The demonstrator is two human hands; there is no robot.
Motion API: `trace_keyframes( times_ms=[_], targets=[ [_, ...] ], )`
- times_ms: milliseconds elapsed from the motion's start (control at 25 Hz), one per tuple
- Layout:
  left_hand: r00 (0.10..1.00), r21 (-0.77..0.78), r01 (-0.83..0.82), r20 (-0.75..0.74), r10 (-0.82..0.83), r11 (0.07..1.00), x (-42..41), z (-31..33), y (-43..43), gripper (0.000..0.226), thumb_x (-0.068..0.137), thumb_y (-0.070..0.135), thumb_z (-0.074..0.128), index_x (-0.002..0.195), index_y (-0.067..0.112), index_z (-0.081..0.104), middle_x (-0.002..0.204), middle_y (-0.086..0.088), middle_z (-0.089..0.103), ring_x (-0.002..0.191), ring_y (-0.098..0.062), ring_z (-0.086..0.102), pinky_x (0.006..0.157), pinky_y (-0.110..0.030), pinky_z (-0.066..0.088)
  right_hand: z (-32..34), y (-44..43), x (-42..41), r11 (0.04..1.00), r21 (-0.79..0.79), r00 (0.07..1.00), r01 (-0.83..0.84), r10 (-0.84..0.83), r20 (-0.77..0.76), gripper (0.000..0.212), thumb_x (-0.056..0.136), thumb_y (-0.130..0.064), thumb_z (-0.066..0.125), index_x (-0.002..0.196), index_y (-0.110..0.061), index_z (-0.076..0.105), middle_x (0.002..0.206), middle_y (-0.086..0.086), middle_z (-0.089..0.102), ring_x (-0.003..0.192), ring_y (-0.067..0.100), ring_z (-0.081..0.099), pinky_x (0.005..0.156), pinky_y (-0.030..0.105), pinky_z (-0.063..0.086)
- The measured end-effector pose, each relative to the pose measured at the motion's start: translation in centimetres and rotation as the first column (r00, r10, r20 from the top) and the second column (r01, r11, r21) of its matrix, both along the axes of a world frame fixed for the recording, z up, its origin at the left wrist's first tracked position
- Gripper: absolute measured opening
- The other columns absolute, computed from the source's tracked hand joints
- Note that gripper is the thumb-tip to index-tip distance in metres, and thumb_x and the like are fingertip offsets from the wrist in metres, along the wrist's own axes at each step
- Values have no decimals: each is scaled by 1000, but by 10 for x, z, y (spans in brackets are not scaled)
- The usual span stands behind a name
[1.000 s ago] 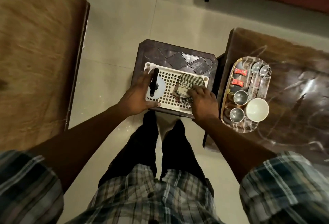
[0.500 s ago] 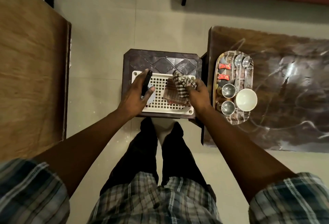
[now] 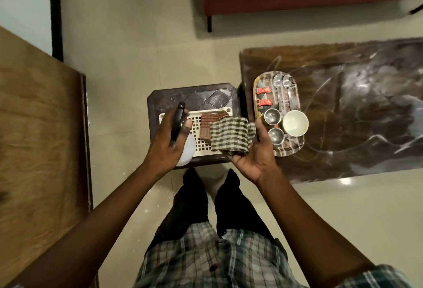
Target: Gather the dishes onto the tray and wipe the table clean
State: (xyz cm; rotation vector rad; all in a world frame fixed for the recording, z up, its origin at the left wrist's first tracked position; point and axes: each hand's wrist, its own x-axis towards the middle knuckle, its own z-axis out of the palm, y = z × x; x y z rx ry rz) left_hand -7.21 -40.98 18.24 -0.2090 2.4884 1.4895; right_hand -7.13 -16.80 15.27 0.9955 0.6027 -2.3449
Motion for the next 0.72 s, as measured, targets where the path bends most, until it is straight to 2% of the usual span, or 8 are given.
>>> trace_keyframes(
  times_ms=[120,200,320,400,480,560,640,720],
  targets=[
    [998,-27,18,-64,-19,999,2,17,27,30,111,32,56,135,14,57,111,8,67,99,6,64,91,-16,50,22,14,6,995,93,998,39,-34,-52,49,95,-15,71,139,5,62,138,26,67,117,36,72,96,49,62],
    [991,-33,50,-119,-53,998,3,25,52,25,111,28,59,125,8,59,103,3,66,94,12,61,87,-8,46,34,36,9,986,144,996,83,-76,-50,34,97,-9,69,129,3,70,135,24,70,114,34,73,100,48,61],
    [988,-3,50,-148,-50,999,7,39,99,10,107,42,59,113,35,57,100,2,67,96,3,67,92,-27,57,46,86,17,969,170,983,178,-168,-74,20,101,-9,65,112,-2,80,126,21,75,112,31,75,102,47,58],
    [993,47,27,-115,-22,999,13,50,139,7,108,44,60,113,43,55,102,9,71,96,-9,75,92,-37,62,53,129,29,958,172,971,228,-212,-107,25,102,-11,64,124,-3,73,131,22,73,119,32,73,101,49,59],
    [996,50,7,-92,-3,999,23,57,188,20,107,49,61,125,39,58,111,11,76,102,-6,76,99,-34,61,61,183,46,953,173,965,250,-231,-124,27,105,-14,61,127,-1,70,127,22,75,113,33,76,88,49,66],
    [998,66,-15,-65,20,998,38,64,245,25,108,49,60,130,38,58,119,8,75,110,0,74,106,-32,56,66,240,64,948,192,965,254,-234,-120,24,105,-15,61,116,-1,77,120,20,78,104,31,79,80,45,67],
    [1000,71,-3,-29,5,997,51,72,300,24,110,41,58,134,43,55,125,17,68,109,25,61,104,-13,49,72,297,84,938,201,956,284,-260,-136,24,104,-15,62,108,-3,83,124,20,77,107,30,78,92,46,65],
    [1000,104,26,2,-26,994,59,80,356,39,109,46,57,147,37,53,138,16,64,119,23,57,103,-10,49,82,351,101,928,194,944,319,-292,-153,26,104,-14,61,106,-4,84,126,19,76,110,30,77,100,47,60]
  ],
)
